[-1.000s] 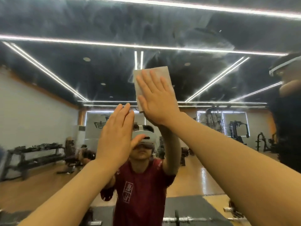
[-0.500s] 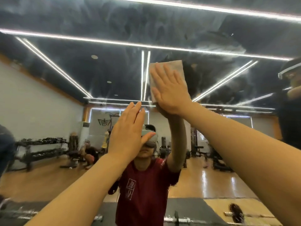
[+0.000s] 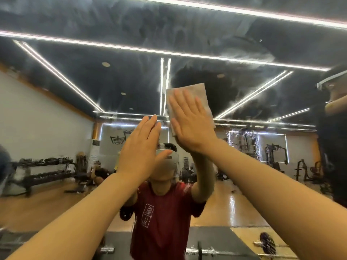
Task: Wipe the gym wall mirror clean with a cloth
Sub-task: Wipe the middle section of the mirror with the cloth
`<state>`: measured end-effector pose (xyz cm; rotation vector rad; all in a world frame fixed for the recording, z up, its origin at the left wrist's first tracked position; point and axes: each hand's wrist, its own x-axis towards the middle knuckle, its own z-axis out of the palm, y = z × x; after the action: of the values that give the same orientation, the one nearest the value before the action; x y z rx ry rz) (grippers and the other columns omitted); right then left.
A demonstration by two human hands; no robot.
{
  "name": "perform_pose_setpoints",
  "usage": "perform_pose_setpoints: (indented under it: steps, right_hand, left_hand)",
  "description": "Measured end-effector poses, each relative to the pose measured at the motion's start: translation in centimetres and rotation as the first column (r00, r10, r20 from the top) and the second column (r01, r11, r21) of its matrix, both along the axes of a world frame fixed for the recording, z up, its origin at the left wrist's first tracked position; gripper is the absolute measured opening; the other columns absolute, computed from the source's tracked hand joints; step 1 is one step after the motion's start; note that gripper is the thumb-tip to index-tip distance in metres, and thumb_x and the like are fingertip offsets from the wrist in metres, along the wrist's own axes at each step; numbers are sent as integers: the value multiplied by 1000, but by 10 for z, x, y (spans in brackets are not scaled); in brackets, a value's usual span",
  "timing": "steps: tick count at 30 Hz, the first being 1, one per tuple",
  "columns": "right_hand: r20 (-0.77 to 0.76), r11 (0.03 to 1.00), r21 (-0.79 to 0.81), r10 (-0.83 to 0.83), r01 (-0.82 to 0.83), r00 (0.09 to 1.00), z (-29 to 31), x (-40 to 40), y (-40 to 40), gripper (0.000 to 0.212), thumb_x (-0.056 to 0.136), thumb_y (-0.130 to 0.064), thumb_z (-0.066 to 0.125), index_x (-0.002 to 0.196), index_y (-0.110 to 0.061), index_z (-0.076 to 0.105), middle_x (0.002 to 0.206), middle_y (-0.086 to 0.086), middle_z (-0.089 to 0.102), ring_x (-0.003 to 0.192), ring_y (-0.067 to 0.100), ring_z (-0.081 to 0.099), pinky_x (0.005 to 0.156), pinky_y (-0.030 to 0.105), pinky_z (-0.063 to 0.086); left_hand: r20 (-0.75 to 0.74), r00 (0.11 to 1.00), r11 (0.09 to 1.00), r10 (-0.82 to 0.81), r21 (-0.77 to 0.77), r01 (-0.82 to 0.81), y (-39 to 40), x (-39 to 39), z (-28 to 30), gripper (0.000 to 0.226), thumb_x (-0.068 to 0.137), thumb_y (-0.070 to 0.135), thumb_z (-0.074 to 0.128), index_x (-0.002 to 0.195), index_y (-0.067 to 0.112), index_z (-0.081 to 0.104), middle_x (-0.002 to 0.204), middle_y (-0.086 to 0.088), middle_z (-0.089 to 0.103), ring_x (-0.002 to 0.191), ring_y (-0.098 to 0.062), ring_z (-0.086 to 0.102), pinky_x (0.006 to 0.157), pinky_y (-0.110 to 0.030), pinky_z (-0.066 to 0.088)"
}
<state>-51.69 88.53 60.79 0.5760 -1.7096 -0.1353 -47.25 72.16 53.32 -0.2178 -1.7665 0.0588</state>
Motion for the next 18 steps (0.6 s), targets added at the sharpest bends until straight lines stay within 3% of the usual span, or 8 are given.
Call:
perform_pose_setpoints:
  steps: [2, 4, 9, 12, 14, 18]
  right_hand:
    - [1, 998, 69, 1, -1, 1000, -10, -3, 9, 64, 100, -44, 8, 157, -16, 6, 165, 7, 1, 152, 24, -4, 122, 42, -5]
    - [-7, 999, 36, -18, 19, 1000, -8, -5, 37, 64, 99, -46, 6, 156, -17, 4, 165, 6, 0, 152, 22, -5, 121, 40, -7]
    - [30, 915, -398, -63, 70, 998, -7, -21, 140, 66, 99, -42, 11, 157, -11, 9, 165, 9, 6, 152, 23, 3, 122, 50, 8]
    - [39, 831, -553, -39, 54, 999, -13, -20, 124, 64, 100, -38, 14, 157, -10, 7, 165, 11, 6, 152, 25, 3, 123, 46, 4]
    - [-6, 850, -527, -20, 13, 1000, -25, -12, 88, 61, 101, -33, 23, 156, -9, 13, 163, 13, 14, 150, 29, 11, 122, 42, 4]
    - [28, 987, -156, 36, -31, 999, -56, -6, 57, 63, 101, -37, 22, 158, -14, 9, 165, 8, 1, 152, 23, -5, 122, 41, -6]
  left_hand:
    - [6, 1000, 1000, -11, -10, 11, -2, -1, -1, 84, 82, 63, 47, 144, 6, 45, 155, -11, 38, 144, -27, 32, 110, -38, 19]
    - [-3, 1000, 999, -4, -36, 4, -6, -2, 0, 84, 82, 64, 44, 143, 6, 46, 154, -11, 38, 144, -28, 33, 108, -36, 23]
    - [-15, 1000, 999, 3, -54, -4, -6, -2, 2, 84, 80, 62, 47, 140, 3, 48, 151, -14, 41, 142, -32, 36, 107, -37, 25]
    - [-22, 1000, 999, -8, -45, 7, -2, -2, 1, 83, 79, 58, 57, 140, 2, 48, 151, -16, 42, 142, -34, 36, 107, -39, 25]
    - [-25, 1000, 999, -16, -47, 15, -1, -3, 1, 82, 78, 54, 65, 139, 1, 48, 150, -17, 42, 142, -35, 36, 107, -39, 25]
    - [-20, 999, 998, -27, -50, 26, -5, -4, 1, 82, 78, 52, 70, 139, 1, 48, 151, -16, 41, 142, -34, 35, 109, -43, 30]
